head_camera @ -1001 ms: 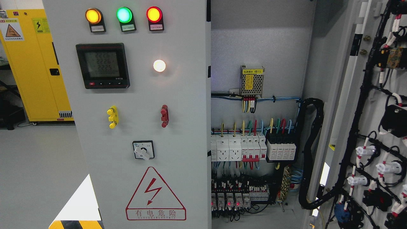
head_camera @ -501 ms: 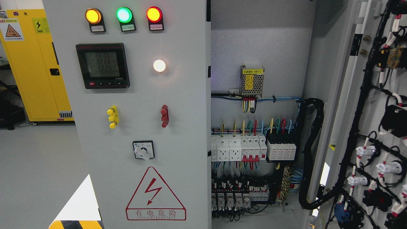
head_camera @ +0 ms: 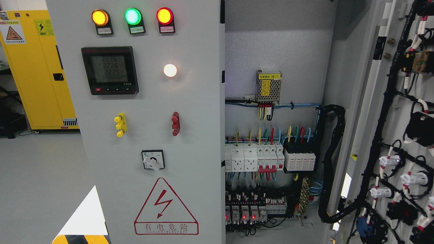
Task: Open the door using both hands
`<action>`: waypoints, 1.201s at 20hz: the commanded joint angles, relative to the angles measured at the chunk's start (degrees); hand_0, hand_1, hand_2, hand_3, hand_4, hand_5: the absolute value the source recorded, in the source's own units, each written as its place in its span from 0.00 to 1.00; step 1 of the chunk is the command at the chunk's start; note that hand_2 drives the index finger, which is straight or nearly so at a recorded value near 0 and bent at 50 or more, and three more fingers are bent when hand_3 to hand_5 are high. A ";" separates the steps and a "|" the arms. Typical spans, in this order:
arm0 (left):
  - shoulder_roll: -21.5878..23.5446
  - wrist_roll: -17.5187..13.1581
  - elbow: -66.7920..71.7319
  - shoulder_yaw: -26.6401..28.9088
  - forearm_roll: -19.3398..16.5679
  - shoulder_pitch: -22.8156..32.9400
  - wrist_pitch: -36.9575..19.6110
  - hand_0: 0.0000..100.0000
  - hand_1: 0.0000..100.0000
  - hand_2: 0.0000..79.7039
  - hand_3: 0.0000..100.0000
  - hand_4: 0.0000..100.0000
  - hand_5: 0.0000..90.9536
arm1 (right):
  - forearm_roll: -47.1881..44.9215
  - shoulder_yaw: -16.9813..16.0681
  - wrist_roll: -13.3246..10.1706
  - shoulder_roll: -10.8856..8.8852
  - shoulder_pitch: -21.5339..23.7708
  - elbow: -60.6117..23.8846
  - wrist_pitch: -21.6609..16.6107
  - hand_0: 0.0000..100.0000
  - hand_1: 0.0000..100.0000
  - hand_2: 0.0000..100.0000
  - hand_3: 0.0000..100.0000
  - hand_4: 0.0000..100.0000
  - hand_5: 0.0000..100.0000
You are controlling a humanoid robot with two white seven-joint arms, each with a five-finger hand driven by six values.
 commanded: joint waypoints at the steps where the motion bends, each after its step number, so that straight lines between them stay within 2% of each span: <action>1: -2.03 -0.08 2.09 0.22 0.04 0.16 -0.01 0.00 0.00 0.00 0.00 0.00 0.00 | -0.02 4.96 0.08 -4.42 7.06 -45.97 -0.42 0.24 0.00 0.00 0.00 0.00 0.00; 3: -2.03 -0.08 1.91 0.22 0.04 0.16 -0.01 0.00 0.00 0.00 0.00 0.00 0.00 | -0.02 6.37 0.08 -4.95 7.33 -47.56 -3.48 0.24 0.00 0.00 0.00 0.00 0.00; 7: -1.94 -0.08 2.35 0.22 0.04 0.25 -0.01 0.00 0.00 0.00 0.00 0.00 0.00 | -0.02 8.48 -0.01 -5.04 6.37 -47.65 -12.19 0.24 0.00 0.00 0.00 0.00 0.00; 12: -1.94 -0.08 2.44 0.22 0.04 0.51 -0.01 0.00 0.00 0.00 0.00 0.00 0.00 | -0.02 9.10 -0.01 -4.77 1.45 -47.65 -19.05 0.24 0.00 0.00 0.00 0.00 0.00; 14: -1.94 -0.08 2.27 0.13 0.04 0.52 -0.01 0.00 0.00 0.00 0.00 0.00 0.00 | 0.07 9.27 -0.10 -4.34 -0.57 -47.65 -20.63 0.24 0.00 0.00 0.00 0.00 0.00; 18: -1.94 -0.08 2.18 0.13 -0.05 0.52 -0.01 0.00 0.00 0.00 0.00 0.00 0.00 | 0.07 9.63 -0.10 -1.70 -5.57 -47.65 -20.64 0.24 0.00 0.00 0.00 0.00 0.00; 21: -1.94 -0.08 1.91 0.13 -0.05 0.43 -0.01 0.00 0.00 0.00 0.00 0.00 0.00 | 0.16 10.15 -0.10 -0.56 -9.00 -47.39 -19.94 0.24 0.00 0.00 0.00 0.00 0.00; 22: -1.94 -0.08 1.91 0.13 -0.05 0.43 -0.01 0.00 0.00 0.00 0.00 0.00 0.00 | 0.16 10.15 -0.19 -0.03 -10.76 -47.13 -18.72 0.24 0.00 0.00 0.00 0.00 0.00; 24: -1.94 -0.08 1.91 0.13 -0.05 0.43 -0.01 0.00 0.00 0.00 0.00 0.00 0.00 | -0.02 9.63 -0.19 1.11 -14.88 -47.04 -12.76 0.24 0.00 0.00 0.00 0.00 0.00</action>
